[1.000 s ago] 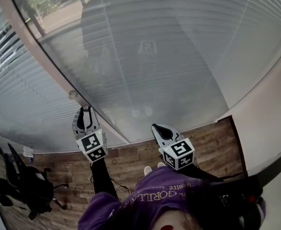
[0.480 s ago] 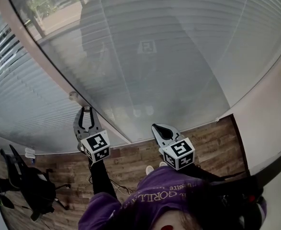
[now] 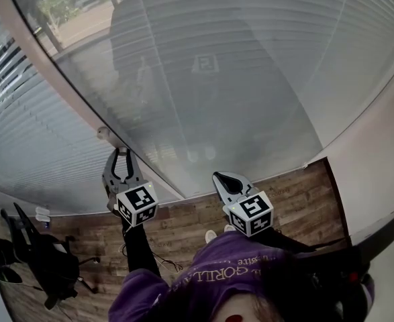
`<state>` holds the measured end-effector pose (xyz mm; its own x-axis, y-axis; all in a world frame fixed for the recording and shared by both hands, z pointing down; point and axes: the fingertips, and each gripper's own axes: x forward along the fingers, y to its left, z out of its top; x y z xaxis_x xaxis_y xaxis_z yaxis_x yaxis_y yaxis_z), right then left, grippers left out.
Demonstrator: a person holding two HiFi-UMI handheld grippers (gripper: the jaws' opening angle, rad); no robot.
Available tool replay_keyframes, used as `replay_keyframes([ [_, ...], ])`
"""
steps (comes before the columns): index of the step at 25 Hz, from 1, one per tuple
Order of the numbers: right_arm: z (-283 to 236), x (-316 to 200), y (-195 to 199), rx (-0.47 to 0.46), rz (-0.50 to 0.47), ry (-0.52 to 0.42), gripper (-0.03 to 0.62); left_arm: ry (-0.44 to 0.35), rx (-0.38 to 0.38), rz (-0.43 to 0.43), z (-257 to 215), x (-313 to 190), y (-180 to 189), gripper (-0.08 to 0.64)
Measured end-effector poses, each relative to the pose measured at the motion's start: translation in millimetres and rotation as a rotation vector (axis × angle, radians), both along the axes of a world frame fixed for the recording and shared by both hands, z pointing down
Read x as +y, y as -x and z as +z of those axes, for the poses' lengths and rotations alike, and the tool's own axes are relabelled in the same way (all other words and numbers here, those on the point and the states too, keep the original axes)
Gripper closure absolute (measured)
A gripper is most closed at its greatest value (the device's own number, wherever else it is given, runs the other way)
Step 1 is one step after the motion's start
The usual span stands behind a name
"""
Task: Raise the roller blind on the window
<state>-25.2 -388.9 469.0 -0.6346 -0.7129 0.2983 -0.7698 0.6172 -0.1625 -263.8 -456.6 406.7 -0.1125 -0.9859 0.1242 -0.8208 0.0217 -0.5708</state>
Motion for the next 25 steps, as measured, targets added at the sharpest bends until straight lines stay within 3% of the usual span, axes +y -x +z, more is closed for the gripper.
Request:
replay_keyframes([
  [7,0,2,1,0.002,-0.006,0.006,0.595,-0.030,0.041,0.003,-2,2,-2,0.436],
  [9,1,3,2,0.001,-0.005,0.010,0.595,-0.044,0.092,0.002,-3,2,-2,0.436],
  [11,3,5,2,0.000,-0.007,0.011,0.595,-0.061,0.217,0.005,-4,5,-2,0.436],
  [16,5,4,3,-0.002,-0.002,0.015,0.595,-0.110,0.719,0.034,-3,4,8,0.434],
  [18,4,3,3,-0.002,0.001,0.015,0.595,-0.125,0.846,0.048,-2,3,11,0.434],
  [19,4,3,3,-0.002,0.000,0.015,0.595,-0.132,0.869,0.050,-2,3,11,0.436],
  [21,5,3,3,0.000,0.000,0.017,0.595,-0.139,0.841,0.047,-2,4,11,0.436],
  [25,4,3,1,0.001,0.003,0.014,0.595,-0.103,0.666,0.035,-3,4,10,0.436],
])
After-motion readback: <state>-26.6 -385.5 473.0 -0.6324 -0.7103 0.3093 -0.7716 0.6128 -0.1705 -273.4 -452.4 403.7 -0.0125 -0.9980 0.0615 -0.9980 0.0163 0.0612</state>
